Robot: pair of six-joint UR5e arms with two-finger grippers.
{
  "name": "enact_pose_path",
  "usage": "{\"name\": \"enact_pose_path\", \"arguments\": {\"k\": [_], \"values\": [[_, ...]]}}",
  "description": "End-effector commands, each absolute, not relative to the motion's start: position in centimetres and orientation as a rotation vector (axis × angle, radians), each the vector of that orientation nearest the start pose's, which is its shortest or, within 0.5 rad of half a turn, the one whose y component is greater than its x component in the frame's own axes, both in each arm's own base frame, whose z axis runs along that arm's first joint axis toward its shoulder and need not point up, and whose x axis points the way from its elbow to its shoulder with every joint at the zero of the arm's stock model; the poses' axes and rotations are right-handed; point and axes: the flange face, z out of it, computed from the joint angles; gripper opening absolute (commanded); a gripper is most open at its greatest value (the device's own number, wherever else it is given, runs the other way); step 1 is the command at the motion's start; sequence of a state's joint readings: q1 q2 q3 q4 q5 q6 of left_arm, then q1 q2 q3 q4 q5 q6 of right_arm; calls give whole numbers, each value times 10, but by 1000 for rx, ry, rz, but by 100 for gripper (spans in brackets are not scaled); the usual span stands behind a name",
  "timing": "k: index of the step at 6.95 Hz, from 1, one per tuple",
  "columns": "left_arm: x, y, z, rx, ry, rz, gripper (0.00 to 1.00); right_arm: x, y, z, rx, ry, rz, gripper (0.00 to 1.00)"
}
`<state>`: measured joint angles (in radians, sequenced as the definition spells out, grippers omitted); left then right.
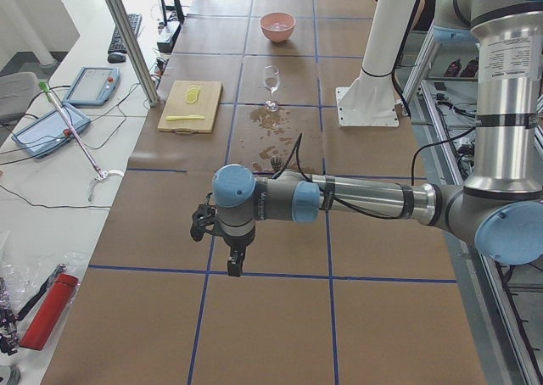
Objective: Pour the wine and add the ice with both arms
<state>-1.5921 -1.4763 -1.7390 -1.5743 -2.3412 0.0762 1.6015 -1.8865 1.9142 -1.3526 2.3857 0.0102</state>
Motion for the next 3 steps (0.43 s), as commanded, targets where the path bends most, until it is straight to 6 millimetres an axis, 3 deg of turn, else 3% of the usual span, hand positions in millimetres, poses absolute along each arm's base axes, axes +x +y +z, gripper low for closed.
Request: {"name": "enact_pose_path", "arguments": {"k": [1,2,3], "values": [[-72,-452,617,148,773,97,100,72,-376,553,259,-834,49,100],[-72,-452,615,155,772,101,100,66,-376,532,252,-850,102,100],[-72,-452,613,162,773,107,100,33,-387,501,225,-880,138,100]]}}
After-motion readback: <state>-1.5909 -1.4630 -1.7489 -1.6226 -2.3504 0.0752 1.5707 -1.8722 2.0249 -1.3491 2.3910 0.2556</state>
